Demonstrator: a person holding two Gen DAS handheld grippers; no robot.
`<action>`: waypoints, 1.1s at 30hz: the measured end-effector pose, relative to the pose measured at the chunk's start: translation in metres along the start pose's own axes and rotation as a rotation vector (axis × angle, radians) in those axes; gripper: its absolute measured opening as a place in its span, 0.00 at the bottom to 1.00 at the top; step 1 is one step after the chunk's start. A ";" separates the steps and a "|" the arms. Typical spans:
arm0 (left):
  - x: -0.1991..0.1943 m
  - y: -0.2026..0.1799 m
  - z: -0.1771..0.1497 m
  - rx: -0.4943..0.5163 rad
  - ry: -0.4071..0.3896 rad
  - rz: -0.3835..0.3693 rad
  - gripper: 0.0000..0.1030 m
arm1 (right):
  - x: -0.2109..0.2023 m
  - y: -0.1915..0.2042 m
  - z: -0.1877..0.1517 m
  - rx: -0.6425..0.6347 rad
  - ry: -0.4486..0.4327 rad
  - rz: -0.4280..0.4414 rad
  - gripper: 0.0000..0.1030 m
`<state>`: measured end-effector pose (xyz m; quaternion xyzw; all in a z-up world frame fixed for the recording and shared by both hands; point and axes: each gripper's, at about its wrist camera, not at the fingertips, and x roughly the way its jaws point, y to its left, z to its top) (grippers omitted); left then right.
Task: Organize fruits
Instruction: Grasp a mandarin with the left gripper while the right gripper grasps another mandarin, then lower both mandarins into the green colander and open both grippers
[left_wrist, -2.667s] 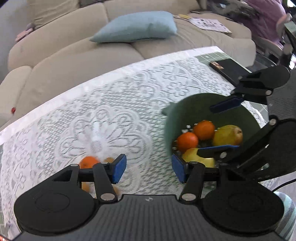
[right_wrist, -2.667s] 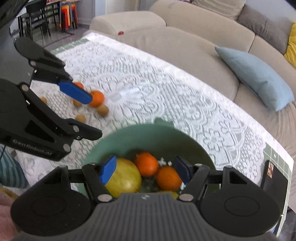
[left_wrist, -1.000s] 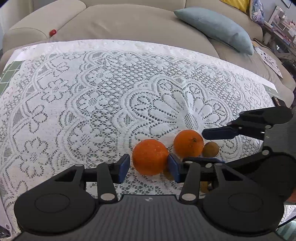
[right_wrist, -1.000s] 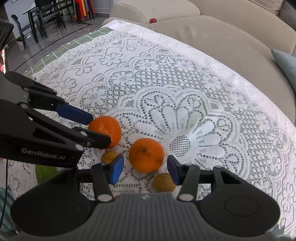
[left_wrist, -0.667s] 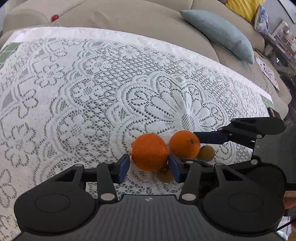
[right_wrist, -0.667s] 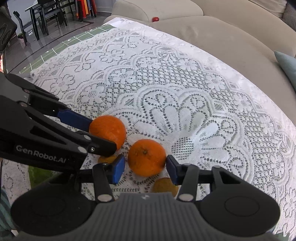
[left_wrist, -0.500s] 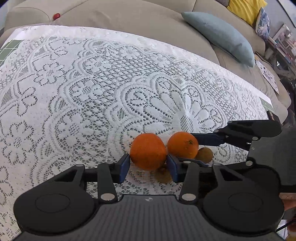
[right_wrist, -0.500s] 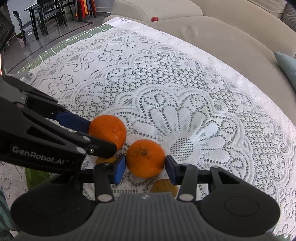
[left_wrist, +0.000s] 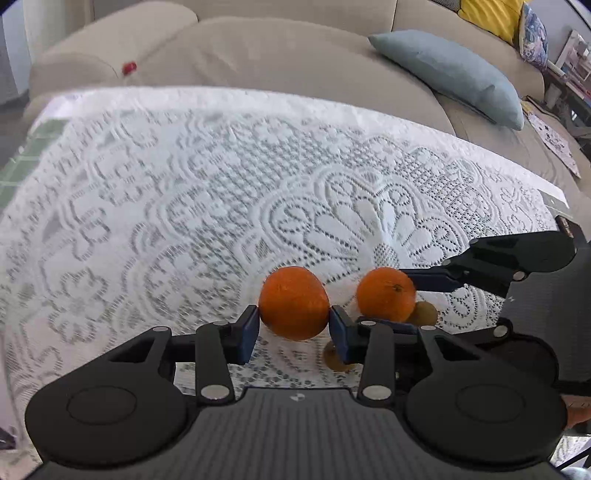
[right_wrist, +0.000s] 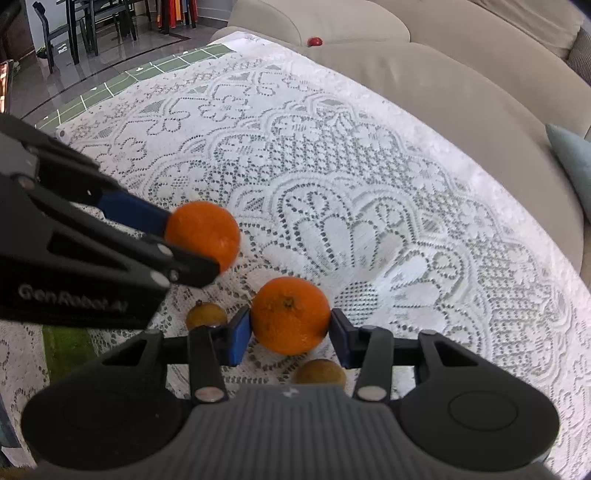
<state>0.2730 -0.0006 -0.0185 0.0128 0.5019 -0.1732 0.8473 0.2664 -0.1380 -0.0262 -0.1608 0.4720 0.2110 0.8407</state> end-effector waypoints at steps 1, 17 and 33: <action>-0.005 -0.001 0.001 0.011 -0.005 0.016 0.45 | -0.004 0.000 0.001 -0.005 -0.001 -0.001 0.42; -0.054 -0.064 -0.021 0.271 -0.025 0.139 0.43 | -0.090 -0.006 -0.027 -0.040 0.024 0.072 0.41; -0.088 -0.143 -0.037 0.347 -0.071 -0.063 0.42 | -0.149 -0.043 -0.097 0.000 0.059 0.031 0.41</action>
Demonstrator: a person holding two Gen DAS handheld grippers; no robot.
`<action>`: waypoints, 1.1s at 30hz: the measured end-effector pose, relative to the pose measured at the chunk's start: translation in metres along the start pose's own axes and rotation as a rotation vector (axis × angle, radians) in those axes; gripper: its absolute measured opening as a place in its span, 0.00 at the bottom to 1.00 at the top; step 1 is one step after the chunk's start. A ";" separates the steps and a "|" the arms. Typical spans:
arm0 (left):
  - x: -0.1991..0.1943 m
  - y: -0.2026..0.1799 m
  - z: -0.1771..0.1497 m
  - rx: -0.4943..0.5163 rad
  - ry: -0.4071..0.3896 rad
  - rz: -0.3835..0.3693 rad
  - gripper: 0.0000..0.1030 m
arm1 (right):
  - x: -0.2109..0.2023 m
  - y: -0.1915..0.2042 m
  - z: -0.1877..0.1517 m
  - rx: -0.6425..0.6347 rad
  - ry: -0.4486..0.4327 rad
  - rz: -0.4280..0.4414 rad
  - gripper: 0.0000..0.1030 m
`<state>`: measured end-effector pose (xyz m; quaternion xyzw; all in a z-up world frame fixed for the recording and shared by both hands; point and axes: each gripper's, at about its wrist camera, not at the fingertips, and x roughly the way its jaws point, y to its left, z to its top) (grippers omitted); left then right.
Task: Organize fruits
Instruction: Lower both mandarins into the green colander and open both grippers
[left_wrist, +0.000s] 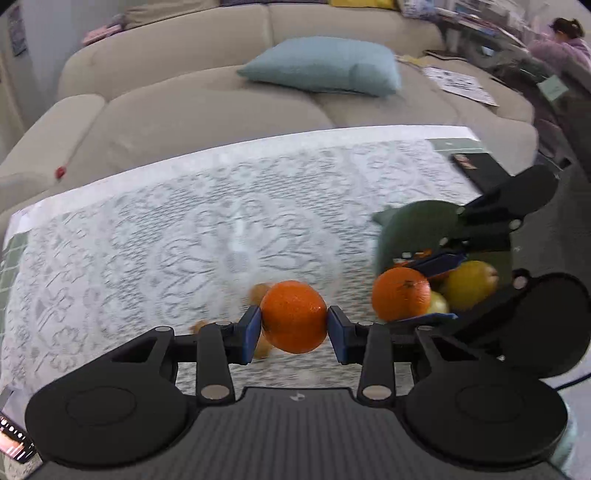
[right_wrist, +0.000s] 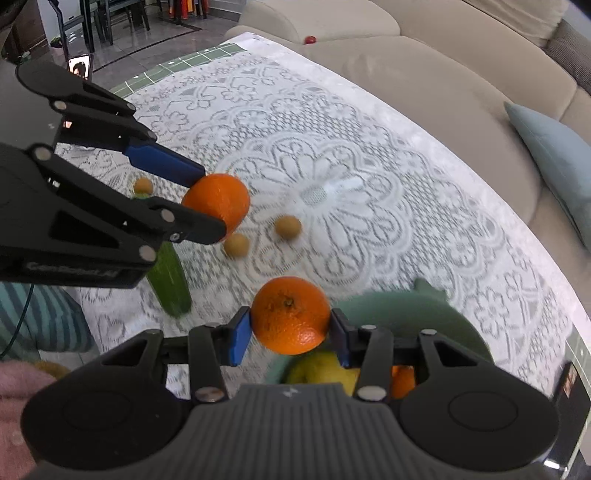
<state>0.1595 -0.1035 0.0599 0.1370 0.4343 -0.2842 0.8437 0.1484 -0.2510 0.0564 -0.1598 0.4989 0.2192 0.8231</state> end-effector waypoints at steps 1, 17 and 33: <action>-0.001 -0.007 0.002 0.012 0.000 -0.012 0.42 | -0.002 -0.003 -0.004 0.003 0.006 -0.004 0.42; 0.015 -0.081 0.021 0.145 0.058 -0.166 0.42 | -0.010 -0.042 -0.066 0.037 0.197 -0.027 0.42; 0.051 -0.109 0.026 0.189 0.139 -0.212 0.42 | 0.005 -0.059 -0.087 0.063 0.309 0.024 0.42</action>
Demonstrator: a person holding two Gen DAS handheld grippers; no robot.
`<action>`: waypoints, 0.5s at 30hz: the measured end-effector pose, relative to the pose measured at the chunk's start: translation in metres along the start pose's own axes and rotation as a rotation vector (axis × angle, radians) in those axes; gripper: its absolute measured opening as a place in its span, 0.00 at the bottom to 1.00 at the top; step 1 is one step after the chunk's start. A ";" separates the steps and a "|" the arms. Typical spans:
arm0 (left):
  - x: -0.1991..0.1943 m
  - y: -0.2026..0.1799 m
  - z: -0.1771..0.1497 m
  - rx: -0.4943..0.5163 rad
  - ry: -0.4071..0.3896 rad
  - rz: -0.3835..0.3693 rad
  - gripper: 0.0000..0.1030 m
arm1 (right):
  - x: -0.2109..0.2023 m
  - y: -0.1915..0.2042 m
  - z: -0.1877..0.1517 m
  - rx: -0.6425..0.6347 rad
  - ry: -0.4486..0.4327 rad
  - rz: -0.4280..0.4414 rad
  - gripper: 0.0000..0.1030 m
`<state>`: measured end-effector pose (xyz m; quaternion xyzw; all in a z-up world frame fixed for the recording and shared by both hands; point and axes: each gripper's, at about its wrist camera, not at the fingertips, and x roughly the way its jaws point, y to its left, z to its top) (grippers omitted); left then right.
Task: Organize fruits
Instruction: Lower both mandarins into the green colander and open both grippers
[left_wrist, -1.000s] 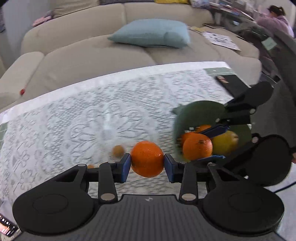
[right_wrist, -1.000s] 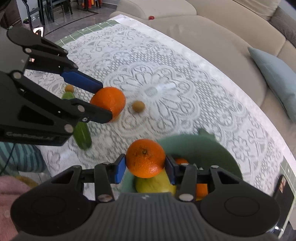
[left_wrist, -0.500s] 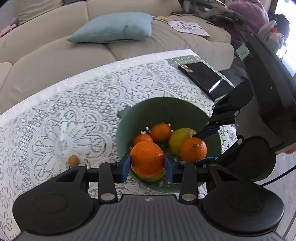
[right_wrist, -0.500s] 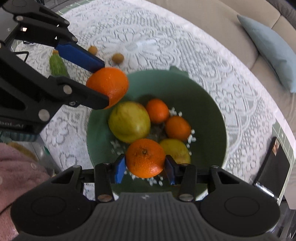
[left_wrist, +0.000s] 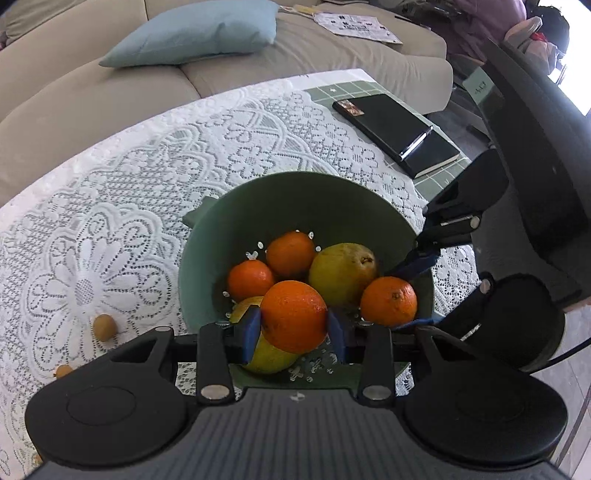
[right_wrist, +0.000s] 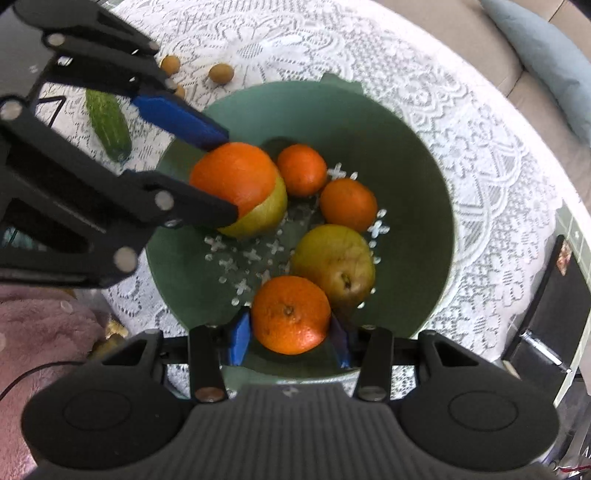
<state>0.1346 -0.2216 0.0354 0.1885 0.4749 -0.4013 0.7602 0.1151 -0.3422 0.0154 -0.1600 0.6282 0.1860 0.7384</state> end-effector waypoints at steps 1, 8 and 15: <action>0.000 -0.001 0.001 0.005 -0.007 -0.001 0.42 | 0.002 0.000 -0.001 -0.002 0.003 -0.002 0.42; 0.002 0.000 0.006 0.010 -0.015 -0.014 0.42 | 0.008 -0.005 -0.001 0.037 -0.001 0.027 0.42; 0.007 0.000 0.011 0.004 -0.025 -0.041 0.42 | 0.003 -0.006 0.000 0.052 -0.005 0.036 0.43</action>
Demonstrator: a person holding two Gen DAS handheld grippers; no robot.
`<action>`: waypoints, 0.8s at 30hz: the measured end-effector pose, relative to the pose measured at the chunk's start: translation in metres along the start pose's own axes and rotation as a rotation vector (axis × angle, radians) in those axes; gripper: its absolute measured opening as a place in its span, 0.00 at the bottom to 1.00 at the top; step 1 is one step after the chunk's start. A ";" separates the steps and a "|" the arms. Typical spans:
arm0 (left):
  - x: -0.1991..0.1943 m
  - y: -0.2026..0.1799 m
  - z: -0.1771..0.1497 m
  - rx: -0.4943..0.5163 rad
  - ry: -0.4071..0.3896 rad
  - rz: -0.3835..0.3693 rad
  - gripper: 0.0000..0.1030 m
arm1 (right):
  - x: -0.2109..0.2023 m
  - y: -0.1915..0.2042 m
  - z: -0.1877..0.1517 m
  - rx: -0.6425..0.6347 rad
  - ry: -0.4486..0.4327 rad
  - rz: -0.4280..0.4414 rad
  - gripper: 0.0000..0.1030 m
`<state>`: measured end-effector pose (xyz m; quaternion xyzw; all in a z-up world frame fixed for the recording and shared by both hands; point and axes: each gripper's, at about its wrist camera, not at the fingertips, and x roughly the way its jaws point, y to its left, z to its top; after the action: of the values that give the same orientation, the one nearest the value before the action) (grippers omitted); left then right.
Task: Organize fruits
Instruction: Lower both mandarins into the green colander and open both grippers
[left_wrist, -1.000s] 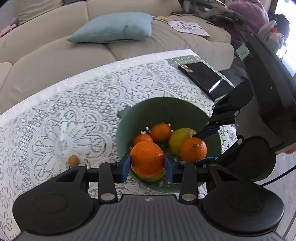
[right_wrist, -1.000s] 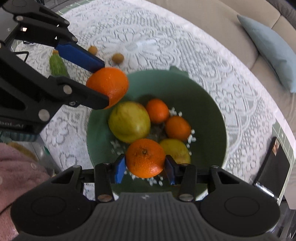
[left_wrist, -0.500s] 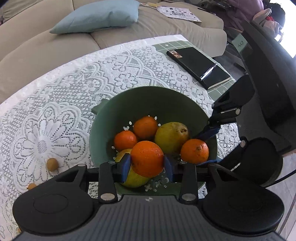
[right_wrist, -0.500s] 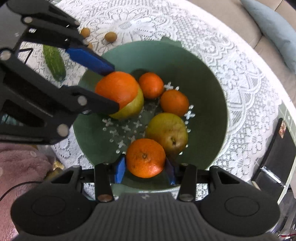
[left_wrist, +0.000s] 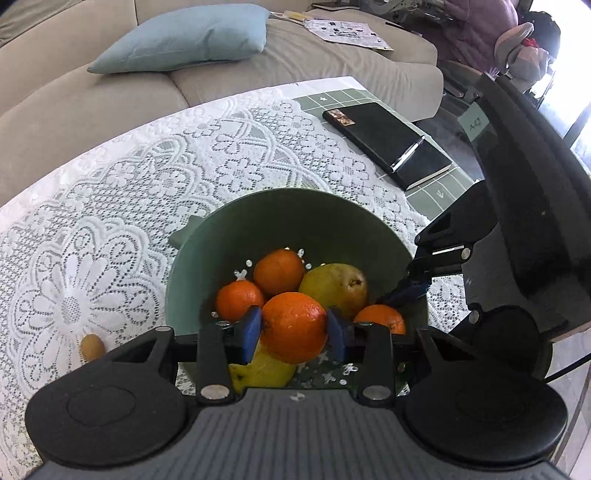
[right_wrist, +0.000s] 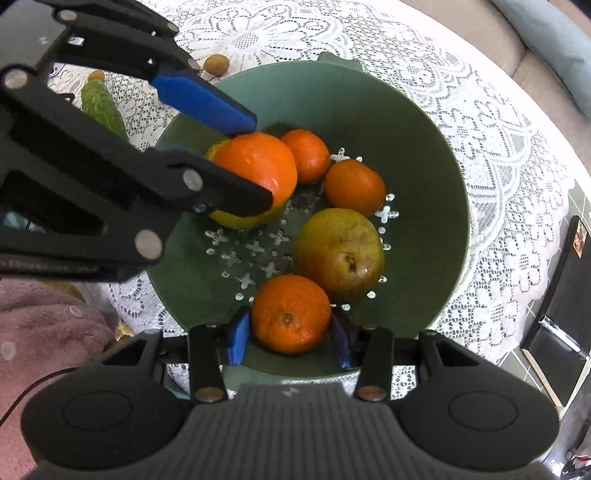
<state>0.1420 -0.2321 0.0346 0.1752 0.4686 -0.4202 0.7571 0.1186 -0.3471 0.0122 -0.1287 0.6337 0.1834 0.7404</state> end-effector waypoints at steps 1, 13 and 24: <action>0.001 -0.001 0.000 0.002 -0.001 -0.006 0.42 | -0.002 0.000 0.000 -0.002 -0.007 0.000 0.43; 0.011 -0.010 -0.007 0.009 0.086 -0.084 0.42 | -0.016 0.003 -0.002 -0.012 -0.039 -0.020 0.53; 0.016 -0.006 -0.015 -0.018 0.118 -0.081 0.42 | -0.010 0.007 -0.001 -0.026 -0.029 -0.041 0.56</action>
<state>0.1322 -0.2334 0.0148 0.1737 0.5227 -0.4352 0.7122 0.1131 -0.3424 0.0217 -0.1489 0.6177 0.1783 0.7513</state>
